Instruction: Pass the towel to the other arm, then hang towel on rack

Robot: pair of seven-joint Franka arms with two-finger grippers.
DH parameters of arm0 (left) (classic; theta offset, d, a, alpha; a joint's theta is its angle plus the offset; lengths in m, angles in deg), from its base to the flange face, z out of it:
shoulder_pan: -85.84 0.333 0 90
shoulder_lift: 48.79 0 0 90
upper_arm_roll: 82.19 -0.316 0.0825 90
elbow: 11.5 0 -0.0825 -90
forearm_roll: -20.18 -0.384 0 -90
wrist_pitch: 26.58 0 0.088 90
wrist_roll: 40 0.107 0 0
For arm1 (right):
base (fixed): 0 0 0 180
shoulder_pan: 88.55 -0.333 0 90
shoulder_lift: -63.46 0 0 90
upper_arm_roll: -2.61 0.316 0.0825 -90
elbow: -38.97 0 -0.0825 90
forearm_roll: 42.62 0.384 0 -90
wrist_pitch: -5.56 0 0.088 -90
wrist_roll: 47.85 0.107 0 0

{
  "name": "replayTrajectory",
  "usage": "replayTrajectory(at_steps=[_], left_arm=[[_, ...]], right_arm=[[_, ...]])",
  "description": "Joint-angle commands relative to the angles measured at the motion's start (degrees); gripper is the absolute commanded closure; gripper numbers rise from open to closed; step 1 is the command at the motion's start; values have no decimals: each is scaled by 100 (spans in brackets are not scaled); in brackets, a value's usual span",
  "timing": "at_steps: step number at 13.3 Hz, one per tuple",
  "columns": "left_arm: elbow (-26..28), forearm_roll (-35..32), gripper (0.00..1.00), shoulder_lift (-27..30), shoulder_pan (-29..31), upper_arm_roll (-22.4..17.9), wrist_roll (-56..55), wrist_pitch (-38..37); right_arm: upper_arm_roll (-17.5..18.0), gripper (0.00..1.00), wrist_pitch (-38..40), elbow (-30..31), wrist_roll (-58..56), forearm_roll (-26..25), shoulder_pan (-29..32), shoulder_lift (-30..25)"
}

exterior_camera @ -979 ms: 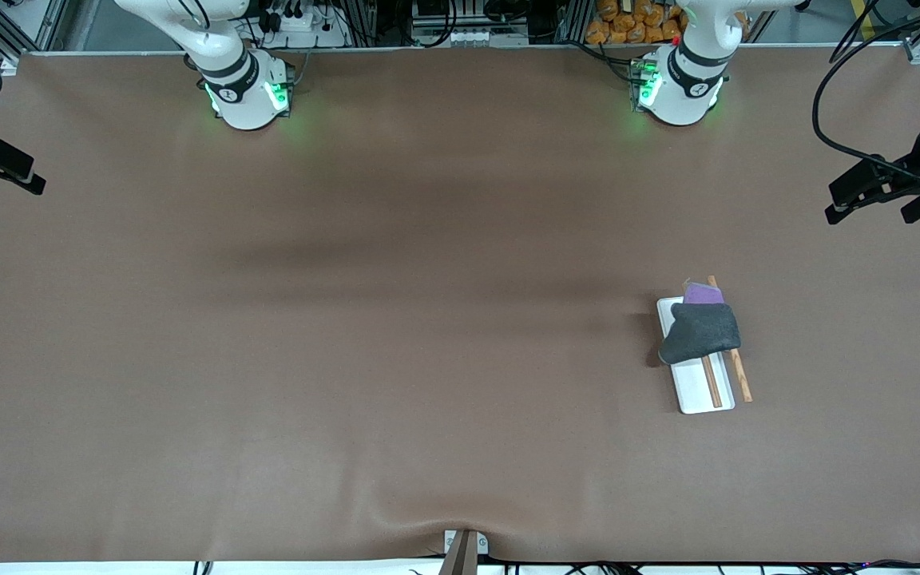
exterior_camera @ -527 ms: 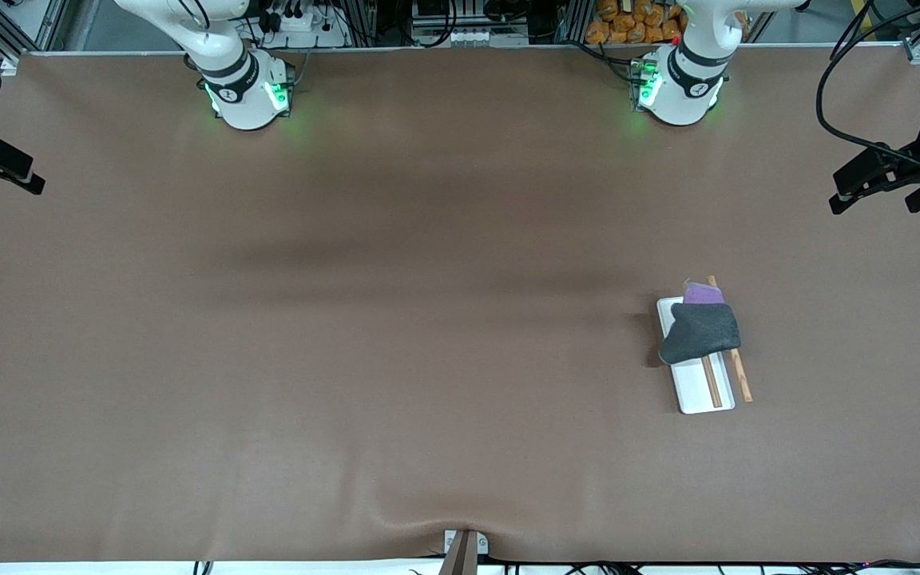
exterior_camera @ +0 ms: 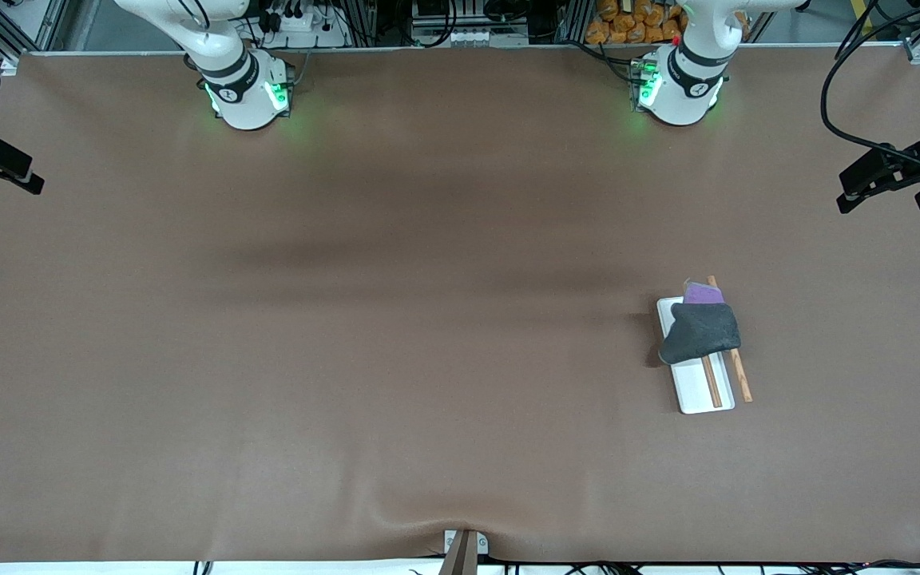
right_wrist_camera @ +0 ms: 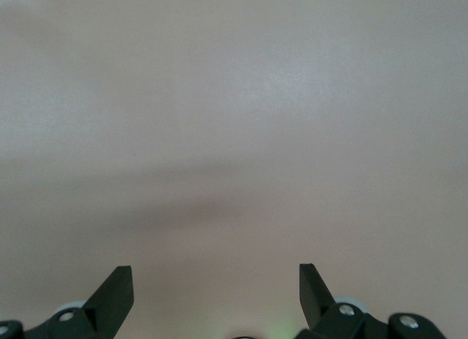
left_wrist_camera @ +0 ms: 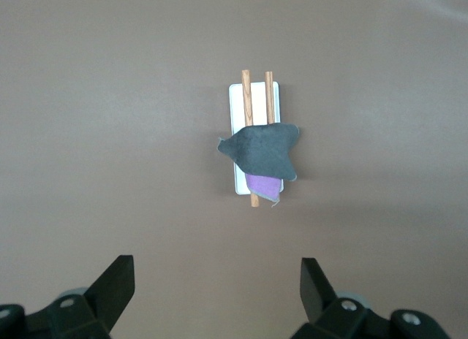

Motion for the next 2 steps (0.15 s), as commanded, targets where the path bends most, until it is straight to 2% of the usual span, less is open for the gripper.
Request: replayTrajectory(at_steps=[1,2], left_arm=[[27,-163,0,135,-111,-68,-66,-102],[27,-163,0,135,-111,-77,-67,-111]], right_arm=[[39,0,62,-13,46,28,63,-67],[39,0,62,-13,46,28,63,-67]])
